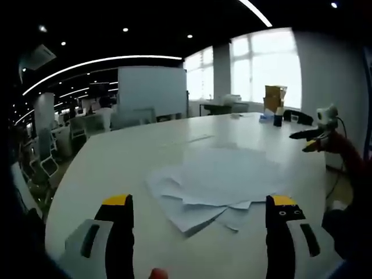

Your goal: Organize the stack of printing papers by aligning and flattening the scattered papers on the table

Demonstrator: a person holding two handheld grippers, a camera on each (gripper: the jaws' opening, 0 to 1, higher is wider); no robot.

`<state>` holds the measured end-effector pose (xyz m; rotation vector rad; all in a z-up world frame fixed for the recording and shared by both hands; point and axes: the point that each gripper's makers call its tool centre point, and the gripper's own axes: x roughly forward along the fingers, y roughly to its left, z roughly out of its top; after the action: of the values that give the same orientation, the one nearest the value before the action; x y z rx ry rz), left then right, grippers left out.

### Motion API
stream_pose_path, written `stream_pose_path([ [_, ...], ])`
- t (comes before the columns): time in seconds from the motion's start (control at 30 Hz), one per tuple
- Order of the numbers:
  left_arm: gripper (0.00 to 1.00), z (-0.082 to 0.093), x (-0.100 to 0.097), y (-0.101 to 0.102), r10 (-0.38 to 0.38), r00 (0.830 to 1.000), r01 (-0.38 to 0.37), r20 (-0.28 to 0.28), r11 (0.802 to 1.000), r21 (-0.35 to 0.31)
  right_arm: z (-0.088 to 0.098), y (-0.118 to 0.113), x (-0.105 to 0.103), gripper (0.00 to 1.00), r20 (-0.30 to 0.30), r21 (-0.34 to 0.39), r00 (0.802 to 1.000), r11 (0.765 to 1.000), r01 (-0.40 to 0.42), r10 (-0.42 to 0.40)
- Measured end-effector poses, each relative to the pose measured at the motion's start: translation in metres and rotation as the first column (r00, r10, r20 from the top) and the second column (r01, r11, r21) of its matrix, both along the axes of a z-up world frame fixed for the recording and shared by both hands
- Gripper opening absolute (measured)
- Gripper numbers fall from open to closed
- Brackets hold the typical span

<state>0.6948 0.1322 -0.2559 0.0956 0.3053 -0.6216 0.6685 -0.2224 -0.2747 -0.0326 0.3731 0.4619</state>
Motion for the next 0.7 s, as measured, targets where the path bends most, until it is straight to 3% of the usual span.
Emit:
stream_pose_path([
  [0.7,0.96,0.002,0.005,0.004,0.010,1.000,-0.010,0.015,1.000,-0.023,0.009,0.014,0.018,0.90,0.024,-0.005,0.999,1.000,-0.024,0.024],
])
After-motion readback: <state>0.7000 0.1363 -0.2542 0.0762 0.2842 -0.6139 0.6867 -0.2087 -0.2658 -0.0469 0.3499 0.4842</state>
